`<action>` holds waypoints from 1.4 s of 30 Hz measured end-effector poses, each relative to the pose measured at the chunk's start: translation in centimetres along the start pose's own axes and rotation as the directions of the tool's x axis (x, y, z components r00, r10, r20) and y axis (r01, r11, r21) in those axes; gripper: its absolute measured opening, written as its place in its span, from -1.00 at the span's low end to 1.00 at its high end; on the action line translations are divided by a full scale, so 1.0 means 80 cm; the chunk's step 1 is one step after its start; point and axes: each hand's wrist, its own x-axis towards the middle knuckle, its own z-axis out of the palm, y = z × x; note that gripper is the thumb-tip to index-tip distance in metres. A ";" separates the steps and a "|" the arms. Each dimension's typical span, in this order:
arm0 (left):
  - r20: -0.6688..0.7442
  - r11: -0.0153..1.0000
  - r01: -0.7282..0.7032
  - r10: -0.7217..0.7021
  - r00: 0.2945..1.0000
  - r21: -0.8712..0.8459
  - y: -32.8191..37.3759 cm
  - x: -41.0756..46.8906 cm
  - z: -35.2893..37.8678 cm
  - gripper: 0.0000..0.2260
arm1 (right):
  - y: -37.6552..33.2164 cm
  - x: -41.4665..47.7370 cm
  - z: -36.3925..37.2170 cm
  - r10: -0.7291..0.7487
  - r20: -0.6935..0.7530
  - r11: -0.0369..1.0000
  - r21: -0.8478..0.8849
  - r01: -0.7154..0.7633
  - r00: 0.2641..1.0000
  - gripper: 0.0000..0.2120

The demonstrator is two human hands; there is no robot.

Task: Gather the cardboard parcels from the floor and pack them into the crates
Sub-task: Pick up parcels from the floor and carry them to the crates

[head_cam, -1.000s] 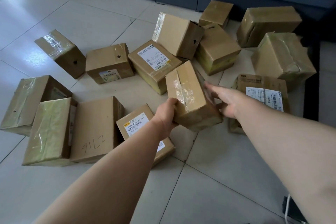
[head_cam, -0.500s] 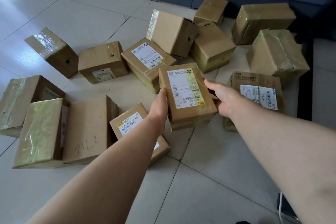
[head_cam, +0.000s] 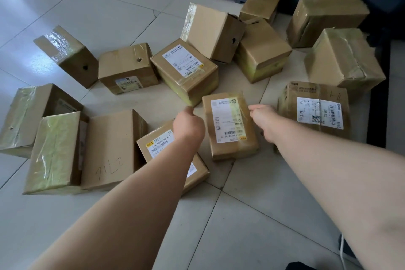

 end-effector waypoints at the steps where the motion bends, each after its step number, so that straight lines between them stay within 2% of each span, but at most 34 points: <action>1: -0.061 0.999 0.006 -0.004 0.998 0.041 -0.005 0.004 -0.011 -0.50 | -0.002 -0.001 0.007 -0.075 -0.101 0.995 -0.068 0.068 0.992 -0.75; 2: -0.105 0.997 0.025 -0.017 0.994 0.074 -0.012 0.007 -0.022 -0.50 | -0.008 -0.004 0.014 -0.167 -0.178 0.980 -0.139 0.143 0.970 -0.76; 3: -0.144 0.992 0.044 -0.026 0.989 0.119 -0.021 0.011 -0.033 -0.53 | -0.015 -0.008 0.022 -0.248 -0.190 0.958 -0.190 0.212 0.950 -0.77; 4: -0.166 0.980 0.060 -0.029 0.986 0.190 -0.028 0.012 -0.046 -0.57 | -0.022 -0.012 0.033 -0.302 -0.128 0.940 -0.207 0.272 0.945 -0.79; 6: -0.168 0.903 0.078 -0.006 0.986 0.423 -0.043 0.011 -0.070 -0.69 | -0.028 -0.022 0.062 -0.294 0.130 0.931 -0.184 0.314 0.947 -0.81; 7: -0.146 0.836 0.090 -0.012 0.989 0.542 -0.049 0.009 -0.081 -0.74 | -0.027 -0.031 0.077 -0.240 0.266 0.931 -0.209 0.299 0.934 -0.81; 9: -0.076 0.705 0.113 -0.084 0.994 0.700 -0.063 0.004 -0.096 -0.78 | -0.023 -0.045 0.102 -0.134 0.428 0.891 -0.342 0.297 0.894 -0.79; 11: -0.027 0.662 0.143 -0.182 0.983 0.736 -0.079 0.003 -0.100 -0.78 | -0.021 -0.050 0.121 -0.108 0.479 0.825 -0.446 0.348 0.871 -0.73; 14: -0.011 0.750 0.192 -0.240 0.971 0.633 -0.087 0.002 -0.098 -0.72 | -0.022 -0.054 0.140 -0.002 0.518 0.810 -0.500 0.305 0.855 -0.72; 17: 0.009 0.801 0.193 -0.240 0.971 0.567 -0.082 0.003 -0.096 -0.65 | -0.019 -0.061 0.149 0.118 0.538 0.797 -0.553 0.244 0.834 -0.72; 19: -0.011 0.843 0.188 -0.211 0.977 0.504 -0.079 0.003 -0.098 -0.70 | -0.019 -0.063 0.149 0.113 0.525 0.790 -0.562 0.244 0.844 -0.69; 22: -0.110 0.853 0.188 -0.154 0.982 0.487 -0.066 0.004 -0.107 -0.91 | -0.029 -0.058 0.144 -0.026 0.495 0.836 -0.465 0.291 0.869 -0.66; 23: -0.158 0.853 0.181 -0.117 0.980 0.490 -0.061 0.007 -0.111 -0.91 | -0.034 -0.056 0.140 -0.082 0.471 0.881 -0.378 0.285 0.878 -0.62; 25: -0.272 0.877 0.155 -0.029 0.962 0.455 -0.047 0.012 -0.122 -0.79 | -0.045 -0.055 0.129 -0.165 0.410 0.954 -0.166 0.251 0.897 -0.49; 27: -0.339 0.918 0.085 0.056 0.939 0.388 -0.032 0.019 -0.129 -0.71 | -0.056 -0.057 0.115 -0.237 0.341 0.967 -0.007 0.254 0.910 -0.45; 30: -0.320 0.976 -0.011 0.083 0.944 0.219 -0.007 0.016 -0.118 -0.72 | -0.068 -0.063 0.086 -0.314 0.175 0.947 0.125 0.295 0.933 -0.55; 33: -0.274 0.994 -0.092 0.103 0.956 0.053 0.017 0.005 -0.092 -0.73 | -0.067 -0.064 0.045 -0.343 -0.001 0.934 0.105 0.341 0.939 -0.64; 35: -0.232 0.993 -0.119 0.121 0.965 0.023 0.033 -0.001 -0.073 -0.73 | -0.063 -0.061 0.017 -0.332 -0.091 0.937 0.081 0.339 0.939 -0.66; 39: -0.189 0.988 -0.155 0.151 0.970 -0.004 0.059 -0.011 -0.040 -0.72 | -0.059 -0.053 -0.027 -0.281 -0.190 0.943 0.126 0.307 0.941 -0.61; 42: -0.170 0.989 -0.149 0.145 0.975 -0.009 0.065 -0.018 -0.016 -0.75 | -0.053 -0.042 -0.048 -0.257 -0.187 0.947 0.146 0.285 0.948 -0.55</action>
